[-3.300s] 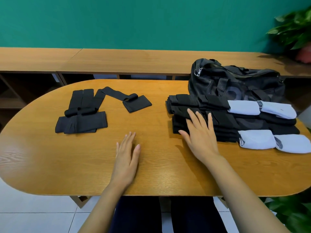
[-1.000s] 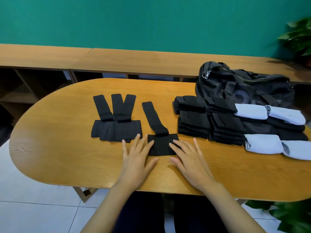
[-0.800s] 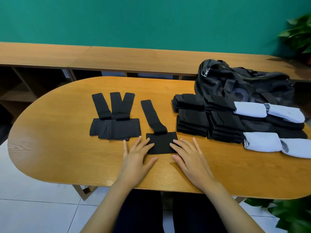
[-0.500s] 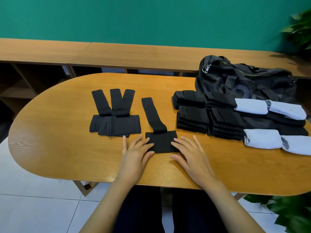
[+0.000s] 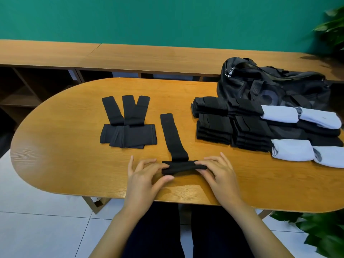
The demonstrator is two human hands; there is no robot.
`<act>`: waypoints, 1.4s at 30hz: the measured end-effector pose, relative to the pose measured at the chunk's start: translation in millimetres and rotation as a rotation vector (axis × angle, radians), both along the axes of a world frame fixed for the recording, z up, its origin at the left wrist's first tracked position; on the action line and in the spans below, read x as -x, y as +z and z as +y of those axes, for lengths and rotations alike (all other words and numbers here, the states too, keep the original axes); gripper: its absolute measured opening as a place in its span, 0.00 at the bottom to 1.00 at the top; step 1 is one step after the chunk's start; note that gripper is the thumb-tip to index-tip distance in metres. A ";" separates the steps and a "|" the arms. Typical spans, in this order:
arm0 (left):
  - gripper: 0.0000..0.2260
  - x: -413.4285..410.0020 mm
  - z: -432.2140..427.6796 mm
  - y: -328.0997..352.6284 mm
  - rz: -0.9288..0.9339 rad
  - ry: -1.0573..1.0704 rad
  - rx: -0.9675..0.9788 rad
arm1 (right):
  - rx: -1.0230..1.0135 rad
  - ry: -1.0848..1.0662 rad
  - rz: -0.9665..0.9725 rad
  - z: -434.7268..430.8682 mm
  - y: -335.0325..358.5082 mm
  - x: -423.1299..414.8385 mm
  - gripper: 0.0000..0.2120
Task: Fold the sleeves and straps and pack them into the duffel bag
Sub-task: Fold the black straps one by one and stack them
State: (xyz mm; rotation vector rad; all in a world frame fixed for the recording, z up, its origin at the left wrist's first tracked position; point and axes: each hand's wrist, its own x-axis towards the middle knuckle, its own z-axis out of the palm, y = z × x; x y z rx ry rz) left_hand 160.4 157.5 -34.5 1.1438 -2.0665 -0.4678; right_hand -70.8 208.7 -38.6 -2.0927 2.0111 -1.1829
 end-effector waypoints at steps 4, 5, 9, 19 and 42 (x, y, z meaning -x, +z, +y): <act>0.13 0.2 3.7 4.0 0.059 0.082 -0.037 | -0.085 -0.058 -0.194 4.1 8.4 -11.2 0.19; 0.11 2.2 3.8 5.2 0.098 0.122 -0.080 | -0.130 -0.080 -0.247 3.1 10.8 -14.1 0.20; 0.12 8.5 1.0 7.2 0.153 0.263 -0.162 | -0.187 -0.108 -0.324 -6.6 12.8 -19.9 0.13; 0.23 9.2 -7.9 8.7 -0.148 0.344 -0.140 | -0.291 -0.212 -0.155 -21.2 6.7 -28.6 0.09; 0.35 30.6 -21.1 7.5 -0.567 -0.236 -0.169 | -0.524 0.162 0.344 -6.2 13.5 7.4 0.30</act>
